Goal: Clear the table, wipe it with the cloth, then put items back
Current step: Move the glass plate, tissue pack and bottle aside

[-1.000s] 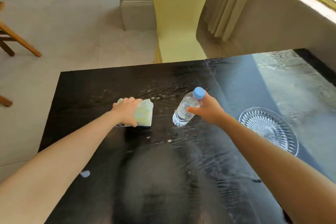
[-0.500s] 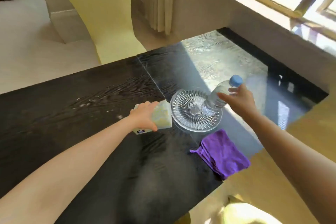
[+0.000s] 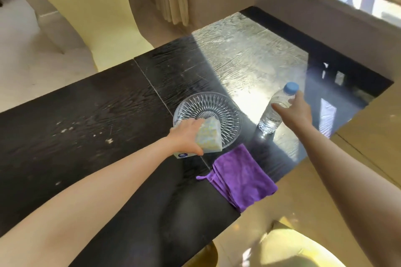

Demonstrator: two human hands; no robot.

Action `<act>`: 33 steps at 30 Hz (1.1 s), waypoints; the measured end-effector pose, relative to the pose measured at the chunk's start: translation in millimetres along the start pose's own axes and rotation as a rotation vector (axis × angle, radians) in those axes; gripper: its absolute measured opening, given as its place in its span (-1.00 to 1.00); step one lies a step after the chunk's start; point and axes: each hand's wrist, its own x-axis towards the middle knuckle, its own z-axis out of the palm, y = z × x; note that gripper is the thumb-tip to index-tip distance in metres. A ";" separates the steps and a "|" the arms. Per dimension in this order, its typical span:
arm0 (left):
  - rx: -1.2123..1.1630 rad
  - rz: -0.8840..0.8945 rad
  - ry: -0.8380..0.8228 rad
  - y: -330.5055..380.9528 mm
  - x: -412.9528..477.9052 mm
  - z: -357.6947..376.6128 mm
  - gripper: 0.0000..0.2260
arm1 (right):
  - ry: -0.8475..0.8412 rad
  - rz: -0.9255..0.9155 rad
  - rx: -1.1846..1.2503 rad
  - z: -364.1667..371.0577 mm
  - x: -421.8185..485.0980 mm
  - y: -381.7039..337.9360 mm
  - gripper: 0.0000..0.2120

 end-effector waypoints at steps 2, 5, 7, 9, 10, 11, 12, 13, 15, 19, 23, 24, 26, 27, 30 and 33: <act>-0.002 0.024 -0.002 15.2 12.3 3.9 -0.11 | -0.007 -0.032 -0.005 1.1 9.0 1.4 -0.44; 0.003 0.039 -0.008 41.1 29.4 7.8 -0.10 | -0.015 -0.079 0.004 3.0 18.7 4.1 -0.42; 0.037 0.063 -0.004 60.7 40.3 7.9 -0.10 | -0.053 -0.107 0.024 1.5 22.3 6.9 -0.39; 0.086 0.088 -0.001 81.9 49.5 7.7 -0.10 | -0.128 -0.120 0.059 -3.0 24.7 11.7 -0.33; 0.113 0.109 -0.006 93.4 53.9 8.9 -0.11 | -0.171 -0.113 0.088 -6.2 25.7 15.1 -0.29; 0.142 0.136 -0.013 105.3 58.1 11.6 -0.12 | -0.205 -0.090 0.118 -11.4 24.6 17.9 -0.27; 0.173 0.163 -0.016 117.7 62.1 15.7 -0.13 | -0.227 -0.069 0.144 -16.0 24.8 22.7 -0.26; 0.202 0.185 -0.020 129.8 66.2 21.2 -0.14 | -0.240 -0.046 0.151 -22.4 22.9 26.8 -0.28; 0.247 0.210 -0.037 153.8 74.1 34.9 -0.15 | -0.251 -0.032 0.071 -35.3 17.1 40.1 -0.36; 0.286 0.217 -0.068 185.9 90.8 60.2 -0.16 | -0.405 -0.007 -0.196 -46.9 -9.3 81.4 -0.66; 0.305 0.239 -0.041 193.2 103.2 78.5 -0.23 | -0.569 0.182 -0.197 -28.0 -58.8 123.6 -0.74; 0.290 0.247 -0.015 192.7 105.4 82.0 -0.24 | -0.580 0.203 -0.145 -19.8 -71.0 130.8 -0.73; 0.268 0.261 0.052 190.3 108.5 86.9 -0.26 | -0.607 0.239 -0.039 -2.0 -94.6 137.0 -0.67; 0.265 0.267 0.077 188.4 108.7 88.9 -0.25 | -0.625 0.253 -0.001 6.4 -105.5 136.4 -0.63; 0.246 0.298 0.118 179.2 102.7 96.4 -0.14 | -0.634 0.239 0.034 31.4 -126.1 133.4 -0.63; 0.197 0.318 0.258 160.6 80.7 104.2 -0.18 | -0.569 0.252 0.032 46.2 -135.9 130.6 -0.64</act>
